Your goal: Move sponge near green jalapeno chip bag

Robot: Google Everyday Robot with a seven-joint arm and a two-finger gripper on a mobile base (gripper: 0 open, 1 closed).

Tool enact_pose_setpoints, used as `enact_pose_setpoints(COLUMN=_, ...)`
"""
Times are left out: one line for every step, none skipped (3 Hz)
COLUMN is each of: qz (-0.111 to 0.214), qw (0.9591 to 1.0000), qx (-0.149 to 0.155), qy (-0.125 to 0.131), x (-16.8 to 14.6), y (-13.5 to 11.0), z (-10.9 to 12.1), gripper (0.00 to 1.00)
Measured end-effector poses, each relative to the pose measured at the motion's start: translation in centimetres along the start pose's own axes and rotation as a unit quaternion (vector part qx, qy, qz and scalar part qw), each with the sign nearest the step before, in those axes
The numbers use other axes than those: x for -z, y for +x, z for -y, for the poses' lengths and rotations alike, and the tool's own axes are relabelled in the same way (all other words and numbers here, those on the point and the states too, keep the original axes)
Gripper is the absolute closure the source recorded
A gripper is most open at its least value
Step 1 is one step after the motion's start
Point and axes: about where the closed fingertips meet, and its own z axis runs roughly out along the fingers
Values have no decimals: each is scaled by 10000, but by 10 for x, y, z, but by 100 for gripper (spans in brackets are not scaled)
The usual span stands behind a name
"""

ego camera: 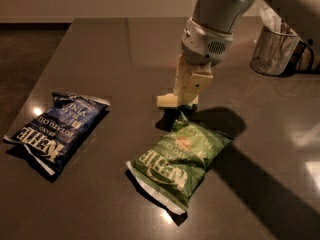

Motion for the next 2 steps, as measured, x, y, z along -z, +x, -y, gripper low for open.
enact_pose_setpoints(qz=67, qw=9998, qx=10, qy=191, x=0, y=-4, z=10, gripper=15)
enact_pose_setpoints(qz=113, qw=9994, qx=17, qy=325, x=0, y=-8, z=17, gripper=0)
